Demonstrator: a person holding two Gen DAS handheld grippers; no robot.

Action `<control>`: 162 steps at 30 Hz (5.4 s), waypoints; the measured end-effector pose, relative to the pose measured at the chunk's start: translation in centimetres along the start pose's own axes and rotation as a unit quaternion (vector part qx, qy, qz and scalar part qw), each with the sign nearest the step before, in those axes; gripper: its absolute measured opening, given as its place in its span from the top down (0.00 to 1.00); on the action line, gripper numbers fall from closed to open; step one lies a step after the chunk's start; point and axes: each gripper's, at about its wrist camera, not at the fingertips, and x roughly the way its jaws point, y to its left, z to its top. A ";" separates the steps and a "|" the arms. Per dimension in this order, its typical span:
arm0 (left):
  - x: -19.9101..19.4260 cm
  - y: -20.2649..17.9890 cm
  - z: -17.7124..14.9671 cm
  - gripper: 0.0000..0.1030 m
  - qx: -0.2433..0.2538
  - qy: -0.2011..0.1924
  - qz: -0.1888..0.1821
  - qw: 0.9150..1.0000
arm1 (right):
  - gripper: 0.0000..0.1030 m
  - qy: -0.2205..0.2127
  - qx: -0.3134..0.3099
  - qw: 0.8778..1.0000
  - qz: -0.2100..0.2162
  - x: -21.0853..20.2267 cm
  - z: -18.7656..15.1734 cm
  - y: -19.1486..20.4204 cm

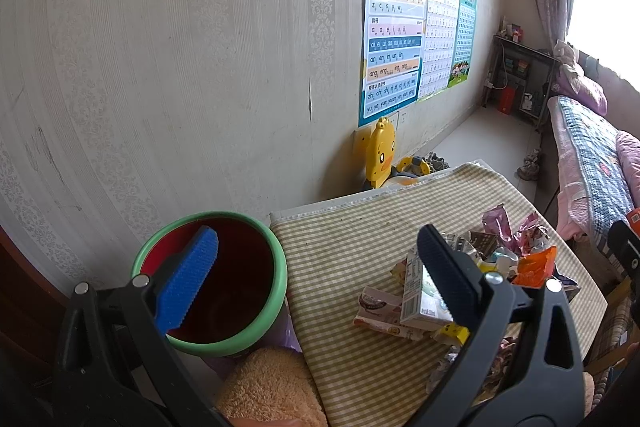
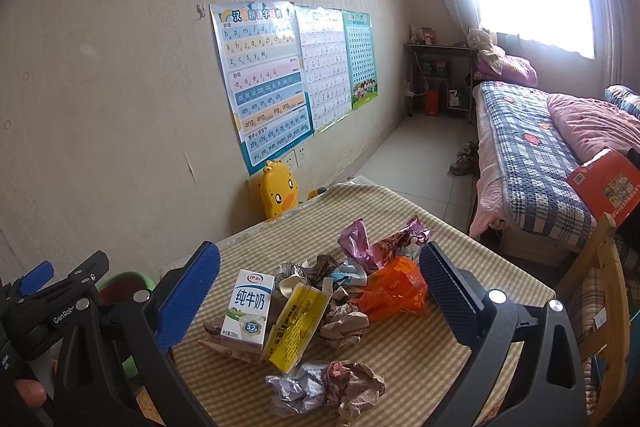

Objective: Collect trash

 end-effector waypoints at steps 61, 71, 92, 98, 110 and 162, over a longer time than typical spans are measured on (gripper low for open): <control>8.7 -6.8 -2.7 0.47 0.079 0.149 -0.154 0.974 | 0.08 0.180 0.103 0.974 0.092 9.1 -6.6 -6.0; 5.6 -2.4 -2.9 0.47 0.068 0.110 -0.110 0.985 | 0.40 0.278 0.115 0.942 0.151 15.1 -8.1 -2.2; 6.7 6.8 -2.3 0.47 -0.016 0.088 -0.059 0.994 | 0.94 0.226 0.047 0.956 0.179 11.1 -3.9 3.6; 8.0 11.9 -3.2 0.47 -0.043 0.103 0.002 0.994 | 0.94 0.239 0.014 0.940 0.243 11.9 -3.0 10.0; 10.2 19.1 -5.7 0.47 -0.098 0.153 0.055 0.982 | 0.94 0.284 -0.038 0.897 0.337 15.2 -4.7 22.4; 19.1 13.3 -6.7 0.07 -0.035 0.080 0.099 0.991 | 0.62 0.282 0.002 0.917 0.280 12.8 -7.0 14.3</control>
